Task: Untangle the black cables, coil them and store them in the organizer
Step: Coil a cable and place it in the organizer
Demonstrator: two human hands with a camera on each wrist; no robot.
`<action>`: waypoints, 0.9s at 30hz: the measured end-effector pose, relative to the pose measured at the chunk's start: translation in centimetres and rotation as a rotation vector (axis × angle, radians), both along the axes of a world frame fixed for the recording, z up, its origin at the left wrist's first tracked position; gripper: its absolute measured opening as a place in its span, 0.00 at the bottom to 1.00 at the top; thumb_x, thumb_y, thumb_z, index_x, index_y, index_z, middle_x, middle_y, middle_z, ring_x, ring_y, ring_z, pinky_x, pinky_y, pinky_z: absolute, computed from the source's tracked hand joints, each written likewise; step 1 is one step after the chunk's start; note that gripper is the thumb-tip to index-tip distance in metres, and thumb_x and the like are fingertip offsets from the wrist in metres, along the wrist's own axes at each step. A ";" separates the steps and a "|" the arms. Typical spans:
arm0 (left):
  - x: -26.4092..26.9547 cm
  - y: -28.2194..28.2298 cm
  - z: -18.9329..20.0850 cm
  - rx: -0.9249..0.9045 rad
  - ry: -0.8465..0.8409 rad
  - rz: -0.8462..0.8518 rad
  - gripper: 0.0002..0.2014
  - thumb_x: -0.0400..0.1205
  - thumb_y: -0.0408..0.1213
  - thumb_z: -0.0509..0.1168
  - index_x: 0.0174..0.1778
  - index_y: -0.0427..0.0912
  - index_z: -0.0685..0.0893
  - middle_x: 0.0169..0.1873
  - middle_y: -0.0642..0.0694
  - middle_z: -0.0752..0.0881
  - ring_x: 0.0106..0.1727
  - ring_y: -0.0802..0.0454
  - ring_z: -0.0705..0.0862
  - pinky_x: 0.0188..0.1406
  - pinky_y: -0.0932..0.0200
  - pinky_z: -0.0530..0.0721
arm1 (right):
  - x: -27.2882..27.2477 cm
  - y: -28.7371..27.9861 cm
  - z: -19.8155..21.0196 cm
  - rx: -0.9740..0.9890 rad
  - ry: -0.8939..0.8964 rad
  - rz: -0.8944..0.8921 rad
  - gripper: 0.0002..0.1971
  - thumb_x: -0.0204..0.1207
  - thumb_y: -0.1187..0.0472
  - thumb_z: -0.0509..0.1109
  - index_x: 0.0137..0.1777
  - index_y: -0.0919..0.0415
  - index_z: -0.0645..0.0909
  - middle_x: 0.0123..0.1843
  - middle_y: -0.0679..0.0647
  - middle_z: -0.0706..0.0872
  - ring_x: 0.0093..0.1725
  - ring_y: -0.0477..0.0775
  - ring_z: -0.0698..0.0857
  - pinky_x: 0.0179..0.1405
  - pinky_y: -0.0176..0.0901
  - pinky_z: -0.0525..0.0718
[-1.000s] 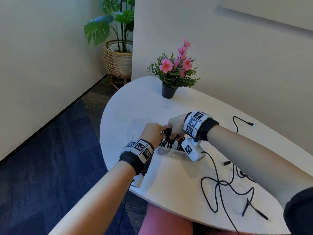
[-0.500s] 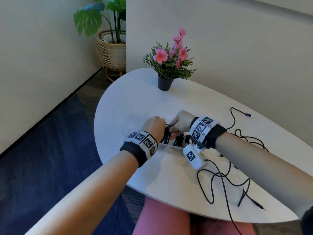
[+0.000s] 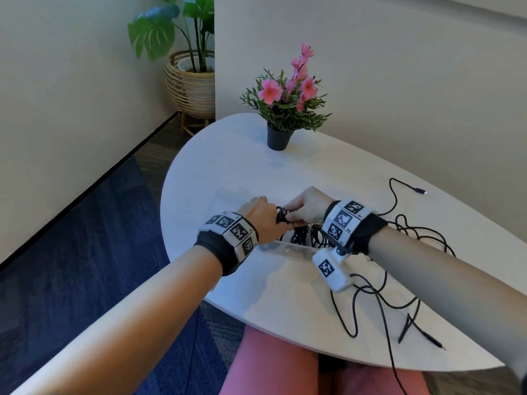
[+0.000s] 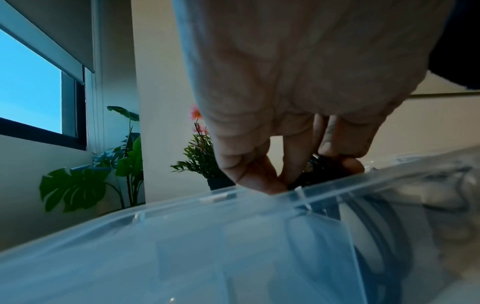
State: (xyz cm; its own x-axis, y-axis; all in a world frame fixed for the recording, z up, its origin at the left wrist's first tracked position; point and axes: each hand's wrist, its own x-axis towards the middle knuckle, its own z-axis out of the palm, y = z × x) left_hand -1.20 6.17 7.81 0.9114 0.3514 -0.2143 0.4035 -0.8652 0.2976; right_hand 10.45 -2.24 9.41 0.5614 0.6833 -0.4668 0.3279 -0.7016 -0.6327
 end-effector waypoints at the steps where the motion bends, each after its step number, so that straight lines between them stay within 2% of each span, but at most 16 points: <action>1: 0.1 0.2 -0.3 0.008 0.009 -0.012 0.23 0.83 0.54 0.57 0.25 0.47 0.64 0.38 0.38 0.78 0.49 0.45 0.77 0.47 0.51 0.78 | 0.0 0.1 0.1 -0.006 -0.007 -0.006 0.10 0.72 0.72 0.74 0.53 0.69 0.88 0.42 0.62 0.91 0.42 0.57 0.91 0.53 0.47 0.88; 3: 0.7 0.7 -0.9 0.014 0.046 0.001 0.24 0.80 0.56 0.61 0.26 0.46 0.64 0.29 0.45 0.70 0.53 0.44 0.79 0.48 0.52 0.79 | 0.2 0.2 0.4 -0.002 -0.026 -0.039 0.10 0.69 0.72 0.77 0.50 0.71 0.88 0.40 0.62 0.91 0.41 0.58 0.91 0.48 0.44 0.89; 6: 1.2 0.9 -0.8 0.030 0.050 -0.003 0.22 0.79 0.54 0.65 0.29 0.40 0.70 0.31 0.46 0.71 0.44 0.48 0.77 0.41 0.57 0.74 | 0.0 0.5 0.7 -0.042 -0.201 0.011 0.06 0.68 0.67 0.79 0.45 0.65 0.90 0.37 0.57 0.91 0.33 0.48 0.89 0.31 0.31 0.83; 9: 1.4 0.9 -0.6 0.014 0.043 0.031 0.17 0.79 0.50 0.67 0.34 0.39 0.77 0.28 0.48 0.71 0.39 0.49 0.76 0.37 0.58 0.73 | -0.4 1.0 0.8 -0.051 -0.327 0.075 0.07 0.65 0.66 0.81 0.43 0.64 0.91 0.39 0.57 0.91 0.37 0.51 0.89 0.35 0.35 0.83; 11: 1.3 0.8 -0.5 -0.008 0.019 0.070 0.13 0.79 0.47 0.68 0.41 0.39 0.82 0.28 0.48 0.71 0.38 0.48 0.77 0.36 0.58 0.74 | -0.4 1.3 0.8 -0.043 -0.381 0.100 0.07 0.63 0.66 0.83 0.40 0.65 0.91 0.38 0.57 0.91 0.35 0.51 0.86 0.36 0.36 0.82; 12: 1.3 0.6 -0.5 -0.021 0.011 0.094 0.13 0.79 0.46 0.67 0.42 0.38 0.83 0.29 0.47 0.73 0.38 0.48 0.77 0.36 0.58 0.74 | -0.3 1.4 0.9 -0.041 -0.411 0.121 0.07 0.61 0.66 0.83 0.39 0.66 0.91 0.37 0.57 0.90 0.34 0.49 0.84 0.36 0.36 0.82; 15: 1.5 0.6 -0.4 -0.060 0.008 0.150 0.17 0.77 0.43 0.70 0.29 0.39 0.75 0.28 0.45 0.75 0.35 0.46 0.79 0.33 0.56 0.75 | -0.1 1.8 1.1 -0.047 -0.457 0.184 0.07 0.59 0.67 0.84 0.37 0.66 0.91 0.35 0.57 0.90 0.34 0.49 0.85 0.38 0.36 0.85; 16: 1.6 0.7 -0.2 -0.059 0.013 0.157 0.17 0.76 0.44 0.71 0.27 0.40 0.74 0.26 0.46 0.74 0.35 0.46 0.79 0.32 0.57 0.75 | 0.1 1.9 1.2 -0.053 -0.449 0.193 0.08 0.58 0.66 0.85 0.36 0.66 0.91 0.35 0.57 0.91 0.34 0.49 0.86 0.38 0.36 0.86; 17: 1.7 0.8 -0.1 -0.058 0.018 0.156 0.15 0.75 0.44 0.73 0.29 0.41 0.77 0.26 0.47 0.74 0.35 0.46 0.79 0.32 0.57 0.75 | 0.3 2.0 1.2 -0.061 -0.430 0.198 0.08 0.58 0.66 0.85 0.36 0.64 0.91 0.35 0.56 0.91 0.34 0.49 0.86 0.36 0.36 0.85; 19: 1.8 1.0 0.0 -0.054 0.022 0.144 0.12 0.73 0.46 0.75 0.38 0.40 0.85 0.27 0.47 0.77 0.36 0.48 0.80 0.32 0.58 0.76 | 0.8 2.2 1.3 -0.074 -0.400 0.213 0.08 0.56 0.64 0.86 0.35 0.62 0.91 0.34 0.55 0.91 0.34 0.48 0.87 0.30 0.33 0.81; 22: 1.9 0.6 0.2 -0.040 -0.008 0.143 0.14 0.72 0.45 0.76 0.45 0.39 0.88 0.31 0.46 0.80 0.38 0.50 0.82 0.35 0.59 0.79 | 0.9 2.4 1.3 -0.096 -0.399 0.258 0.09 0.56 0.62 0.87 0.35 0.60 0.91 0.34 0.54 0.91 0.33 0.47 0.86 0.27 0.30 0.78; 25: 1.7 0.7 -0.1 -0.085 -0.029 0.152 0.11 0.76 0.44 0.72 0.43 0.38 0.88 0.27 0.47 0.78 0.37 0.48 0.82 0.34 0.59 0.77 | 1.2 2.4 1.1 -0.090 -0.409 0.293 0.11 0.56 0.61 0.87 0.37 0.63 0.90 0.37 0.54 0.91 0.35 0.47 0.85 0.28 0.30 0.77; 27: 1.4 1.0 -0.5 -0.120 -0.028 0.169 0.11 0.81 0.42 0.67 0.43 0.37 0.88 0.25 0.49 0.76 0.34 0.49 0.79 0.34 0.59 0.75 | 1.6 2.1 0.8 -0.048 -0.420 0.293 0.15 0.56 0.59 0.87 0.41 0.64 0.89 0.39 0.52 0.89 0.37 0.47 0.83 0.28 0.27 0.76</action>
